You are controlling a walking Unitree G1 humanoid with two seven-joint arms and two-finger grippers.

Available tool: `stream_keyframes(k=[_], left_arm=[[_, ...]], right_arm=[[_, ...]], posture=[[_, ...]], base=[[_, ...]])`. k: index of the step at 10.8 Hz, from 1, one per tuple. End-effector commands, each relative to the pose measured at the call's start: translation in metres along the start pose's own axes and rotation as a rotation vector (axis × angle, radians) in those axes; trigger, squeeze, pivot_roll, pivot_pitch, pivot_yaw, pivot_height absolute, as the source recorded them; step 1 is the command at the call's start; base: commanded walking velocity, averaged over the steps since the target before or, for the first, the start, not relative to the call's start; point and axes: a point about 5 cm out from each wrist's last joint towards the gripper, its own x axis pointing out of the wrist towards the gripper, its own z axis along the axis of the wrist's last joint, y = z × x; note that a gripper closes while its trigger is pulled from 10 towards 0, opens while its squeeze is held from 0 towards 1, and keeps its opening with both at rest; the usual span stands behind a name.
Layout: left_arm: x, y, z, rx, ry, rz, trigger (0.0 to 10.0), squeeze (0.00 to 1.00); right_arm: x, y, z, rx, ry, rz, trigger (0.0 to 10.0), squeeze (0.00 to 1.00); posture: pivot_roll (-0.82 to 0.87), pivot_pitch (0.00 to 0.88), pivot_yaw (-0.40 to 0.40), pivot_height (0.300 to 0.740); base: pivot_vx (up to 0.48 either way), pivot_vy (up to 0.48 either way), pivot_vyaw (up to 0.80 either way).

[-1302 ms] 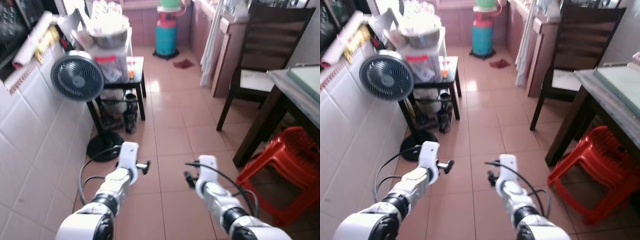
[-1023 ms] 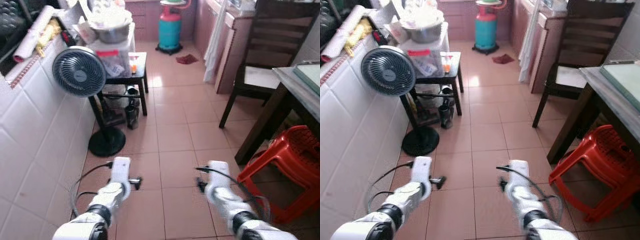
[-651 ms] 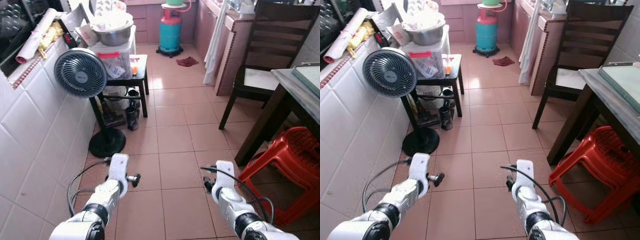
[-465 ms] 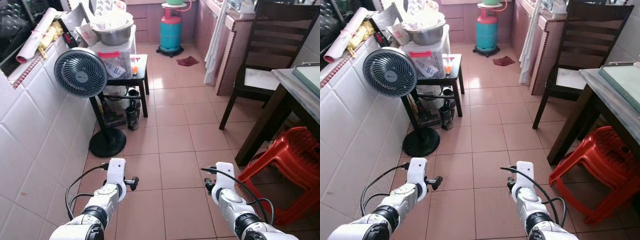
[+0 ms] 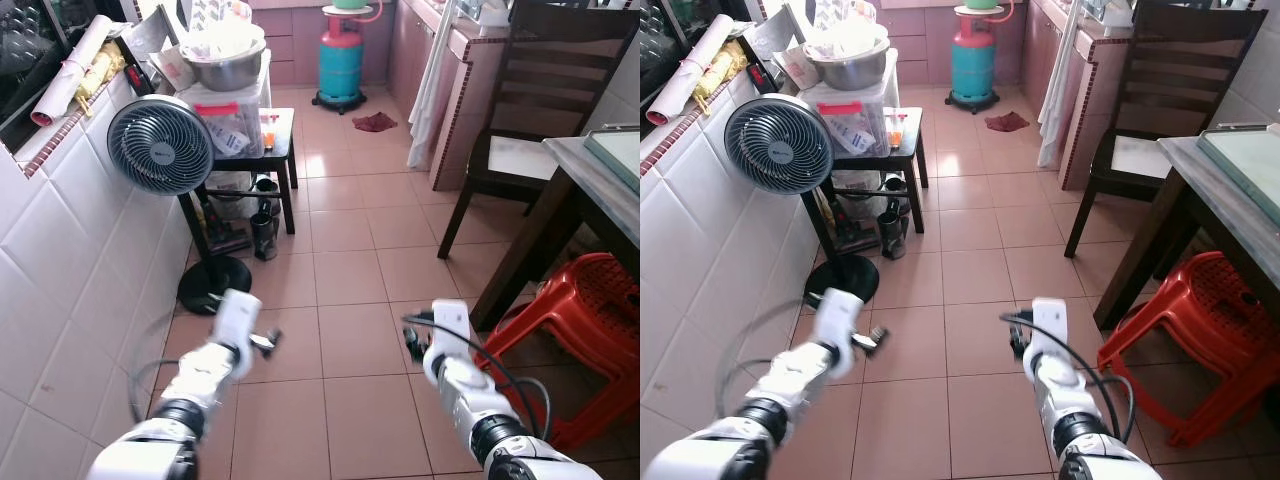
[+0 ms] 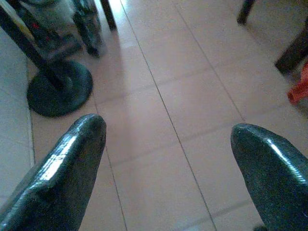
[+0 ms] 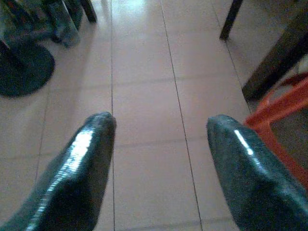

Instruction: Setting the table

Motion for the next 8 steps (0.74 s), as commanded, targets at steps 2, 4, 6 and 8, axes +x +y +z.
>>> stream_keyframes(k=[2,4,6,8], left_arm=[[-0.006,0.013,0.009,-0.026,-0.096,0.027,10.0,1.0],[-0.021,0.022,0.013,-0.039,-0.197,0.053,10.0,1.0],[-0.04,0.016,0.021,-0.064,-0.293,0.059,10.0,1.0],[-0.057,0.001,0.011,-0.085,-0.302,0.042,10.0,1.0]], right_arm=[[-0.004,-0.002,0.014,-0.043,-0.101,0.039,10.0,1.0],[-0.022,-0.007,0.025,-0.053,-0.194,0.077,10.0,1.0],[-0.045,-0.006,0.023,-0.053,-0.234,0.084,10.0,1.0],[-0.067,-0.007,0.015,-0.007,-0.24,0.097,10.0,1.0]], posture=[[0.02,0.0,0.0,0.74],[0.04,0.0,-0.019,0.74],[0.05,0.0,-0.03,0.74],[0.06,0.003,-0.018,0.74]], base=[[0.0,0.0,0.0],[0.0,0.0,0.0],[0.0,0.0,0.0],[0.0,0.0,0.0]])
